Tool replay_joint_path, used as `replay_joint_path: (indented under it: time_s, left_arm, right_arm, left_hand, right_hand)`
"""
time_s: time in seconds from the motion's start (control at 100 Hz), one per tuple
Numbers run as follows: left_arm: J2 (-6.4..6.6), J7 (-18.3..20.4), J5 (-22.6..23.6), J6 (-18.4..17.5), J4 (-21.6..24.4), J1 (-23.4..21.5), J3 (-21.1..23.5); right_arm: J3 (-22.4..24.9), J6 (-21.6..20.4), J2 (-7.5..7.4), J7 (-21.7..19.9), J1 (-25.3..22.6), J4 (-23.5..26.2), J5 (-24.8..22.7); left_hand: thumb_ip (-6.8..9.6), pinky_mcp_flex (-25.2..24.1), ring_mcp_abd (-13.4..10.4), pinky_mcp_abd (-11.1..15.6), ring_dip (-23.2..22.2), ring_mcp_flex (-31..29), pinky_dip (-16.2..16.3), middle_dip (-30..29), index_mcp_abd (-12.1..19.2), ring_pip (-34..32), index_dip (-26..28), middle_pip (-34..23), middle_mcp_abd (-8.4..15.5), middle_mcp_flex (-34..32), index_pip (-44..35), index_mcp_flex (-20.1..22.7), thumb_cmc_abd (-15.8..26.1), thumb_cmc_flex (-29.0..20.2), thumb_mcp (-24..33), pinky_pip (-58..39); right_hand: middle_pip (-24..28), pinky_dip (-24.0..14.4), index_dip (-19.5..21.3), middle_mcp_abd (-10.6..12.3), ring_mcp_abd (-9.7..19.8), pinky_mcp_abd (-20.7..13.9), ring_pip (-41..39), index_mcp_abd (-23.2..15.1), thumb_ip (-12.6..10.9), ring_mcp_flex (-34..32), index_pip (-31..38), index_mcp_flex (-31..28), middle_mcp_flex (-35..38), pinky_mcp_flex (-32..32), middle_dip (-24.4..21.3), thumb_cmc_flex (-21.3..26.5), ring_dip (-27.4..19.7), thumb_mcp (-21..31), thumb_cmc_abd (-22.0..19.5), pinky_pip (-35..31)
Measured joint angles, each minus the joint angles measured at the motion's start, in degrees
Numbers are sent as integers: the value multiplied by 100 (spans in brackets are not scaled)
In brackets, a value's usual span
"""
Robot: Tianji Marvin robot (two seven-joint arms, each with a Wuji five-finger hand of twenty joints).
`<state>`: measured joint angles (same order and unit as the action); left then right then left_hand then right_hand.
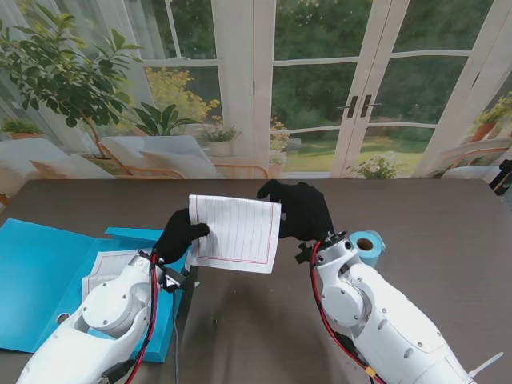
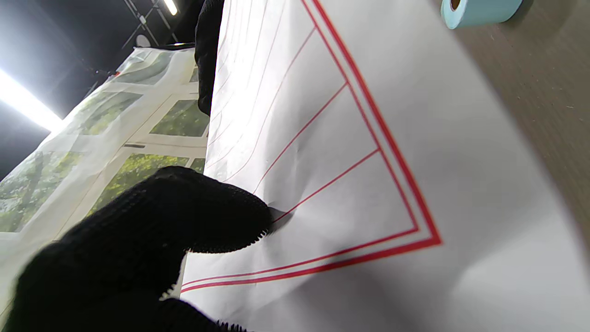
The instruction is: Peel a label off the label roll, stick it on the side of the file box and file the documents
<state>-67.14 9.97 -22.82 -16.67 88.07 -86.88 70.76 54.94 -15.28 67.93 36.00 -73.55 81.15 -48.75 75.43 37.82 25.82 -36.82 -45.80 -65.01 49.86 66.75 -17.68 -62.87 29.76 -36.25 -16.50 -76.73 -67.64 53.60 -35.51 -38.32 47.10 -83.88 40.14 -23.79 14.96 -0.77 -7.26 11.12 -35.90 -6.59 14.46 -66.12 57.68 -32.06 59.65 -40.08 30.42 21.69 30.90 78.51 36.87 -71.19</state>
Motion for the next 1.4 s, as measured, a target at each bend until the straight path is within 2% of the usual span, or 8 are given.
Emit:
replay_joint_path:
  time_s: [0.04, 0.09, 0.36, 0.47, 0.51, 0.74, 1.22, 1.4]
  left_arm:
    - [2, 1, 8, -10, 13, -17, 14]
    - [4, 0, 19, -16, 29, -40, 37]
    - [21, 21, 118, 33, 155, -196, 281]
    - [31, 40, 180, 98, 218, -269, 421]
    - [35, 46, 209, 125, 245, -300, 481]
    - [81, 98, 552, 334, 594, -636, 988]
    - [202, 182, 1431, 605, 1496, -1905, 2374]
    - [210, -6, 1576, 617, 1551, -2284, 2802]
  right_arm:
    - [2, 13, -6, -12, 0, 1, -8]
    - [9, 38, -15, -39, 0, 7, -28]
    - [167, 101, -119, -676, -18, 130, -81]
    - [270, 11, -168, -838, -26, 159, -134]
    - [301, -21, -185, -885, -27, 166, -145]
    - [524, -169, -223, -1023, -60, 199, -122]
    - [748, -415, -253, -995, -321, 406, -84]
    - [741, -461, -250, -1031, -394, 490, 65]
  left_hand:
    - [0, 0, 0, 0, 0, 0, -3, 0, -3, 0, 4, -1, 0, 0, 3, 0, 0, 0, 0, -1]
    - [0, 0, 0, -1, 0, 0, -5, 0, -10, 0, 4, -1, 0, 0, 4, 0, -1, 0, 0, -2]
    - [0, 0, 0, -1, 0, 0, -64, 0, -13, 0, 8, -2, 0, -1, 6, 0, -1, 0, 2, -14]
    - [0, 0, 0, -1, 0, 0, -67, 0, -14, 0, 10, -2, 0, -1, 6, 0, -1, 0, 3, -14]
    - [0, 0, 0, -1, 0, 0, -68, 0, -14, 0, 12, -2, 0, -1, 6, 0, -1, 0, 3, -14]
    - [0, -3, 0, -2, -3, 33, -73, 62, -21, 0, 18, -2, 0, -1, 6, 0, -1, 0, 4, -14]
    - [0, -128, 0, 1, -21, 182, -133, 161, -30, 0, 32, -3, -2, -1, 6, -18, -1, 0, 4, -15]
    - [-4, -271, 0, 43, -89, 330, -143, 237, -31, 0, 33, -3, -2, 13, 6, -34, -1, 0, 5, -15]
  right_hand:
    - [139, -1, 233, -21, -43, 14, 64, 125, -247, 187, -145, 229, -253, 0, -64, -128, -69, 5, -1, 0]
    - [110, -1, 344, -62, -83, 20, 176, 207, -386, 470, -306, 547, -576, 2, -113, -234, -131, 2, -70, 24]
    - [31, -1, 345, -236, -346, 154, 980, 271, -387, 2246, -720, 1562, -2548, 24, -566, -700, -779, -301, -112, 774]
    - [1, 81, 321, -273, -358, 155, 1146, 281, -387, 2711, -903, 1797, -3035, 70, -664, -756, -967, -545, 173, 1064]
    - [-122, 99, 289, -282, -358, 155, 1169, 284, -387, 2849, -888, 1849, -3115, 79, -707, -759, -994, -553, 184, 1130]
    - [-12, 122, 171, -287, -370, 155, 1241, 317, -387, 3041, -932, 1958, -3261, 90, -772, -983, -1087, -681, 240, 1332]
    - [-12, 123, 112, -287, -371, 155, 1238, 195, -387, 3041, -975, 1890, -3251, 92, -825, -991, -1119, -813, 226, 1335]
    - [-12, 123, 110, -287, -371, 155, 1238, 186, -387, 3041, -1005, 1762, -3237, 93, -852, -991, -1120, -818, 146, 1336]
